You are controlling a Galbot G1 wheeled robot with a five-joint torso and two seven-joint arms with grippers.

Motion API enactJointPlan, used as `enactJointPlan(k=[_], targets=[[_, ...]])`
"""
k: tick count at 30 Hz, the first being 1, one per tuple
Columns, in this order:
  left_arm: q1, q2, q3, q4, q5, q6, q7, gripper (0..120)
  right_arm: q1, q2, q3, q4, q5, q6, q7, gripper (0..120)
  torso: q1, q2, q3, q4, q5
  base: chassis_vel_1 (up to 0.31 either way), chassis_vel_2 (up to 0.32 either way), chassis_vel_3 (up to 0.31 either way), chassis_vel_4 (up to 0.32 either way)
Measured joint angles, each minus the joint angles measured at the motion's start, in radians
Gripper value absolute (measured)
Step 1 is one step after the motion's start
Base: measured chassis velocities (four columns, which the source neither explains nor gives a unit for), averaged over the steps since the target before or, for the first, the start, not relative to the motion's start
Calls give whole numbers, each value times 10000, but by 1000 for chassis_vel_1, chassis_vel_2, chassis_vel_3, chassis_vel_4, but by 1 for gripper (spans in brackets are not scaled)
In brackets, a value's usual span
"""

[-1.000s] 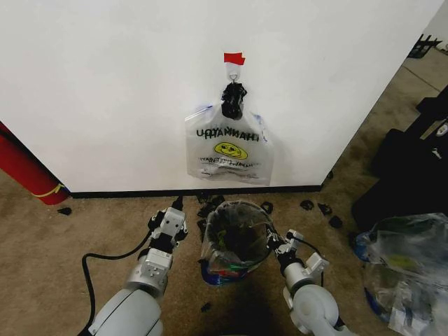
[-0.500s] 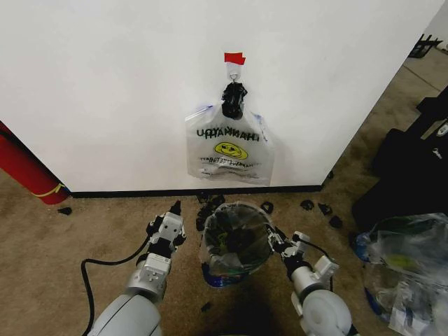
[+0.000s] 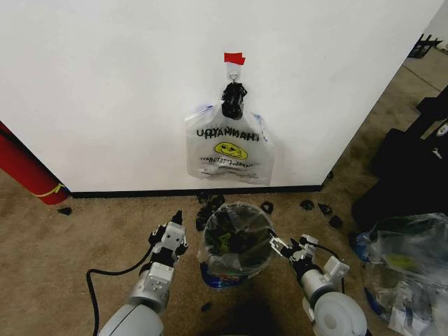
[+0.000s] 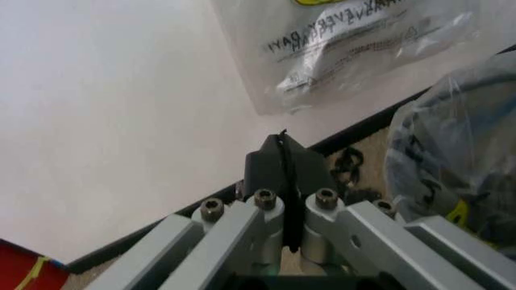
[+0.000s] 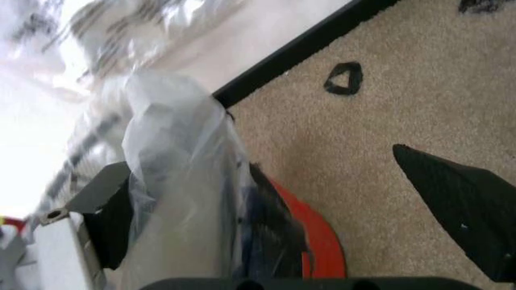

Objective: Pick up the garbage bag from the wall and place it over the trash bin.

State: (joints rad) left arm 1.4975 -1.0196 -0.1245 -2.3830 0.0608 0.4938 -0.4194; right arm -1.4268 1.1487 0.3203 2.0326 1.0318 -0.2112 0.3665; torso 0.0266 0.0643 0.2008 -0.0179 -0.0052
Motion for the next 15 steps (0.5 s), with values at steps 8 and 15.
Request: enactJointPlan(k=[8, 15], targets=[[165, -222, -107, 123, 108, -66, -18, 0, 394, 235, 1089, 508, 2134, -1765, 1234, 100, 0, 0, 0, -2, -3, 0, 0, 0, 0], [293, -351, -91, 206, 241, -133, -23, 0, 554, 424, 1218, 149, 3154, -2490, 1931, 100, 0, 0, 0, -1, 1, 0, 0, 0, 0]])
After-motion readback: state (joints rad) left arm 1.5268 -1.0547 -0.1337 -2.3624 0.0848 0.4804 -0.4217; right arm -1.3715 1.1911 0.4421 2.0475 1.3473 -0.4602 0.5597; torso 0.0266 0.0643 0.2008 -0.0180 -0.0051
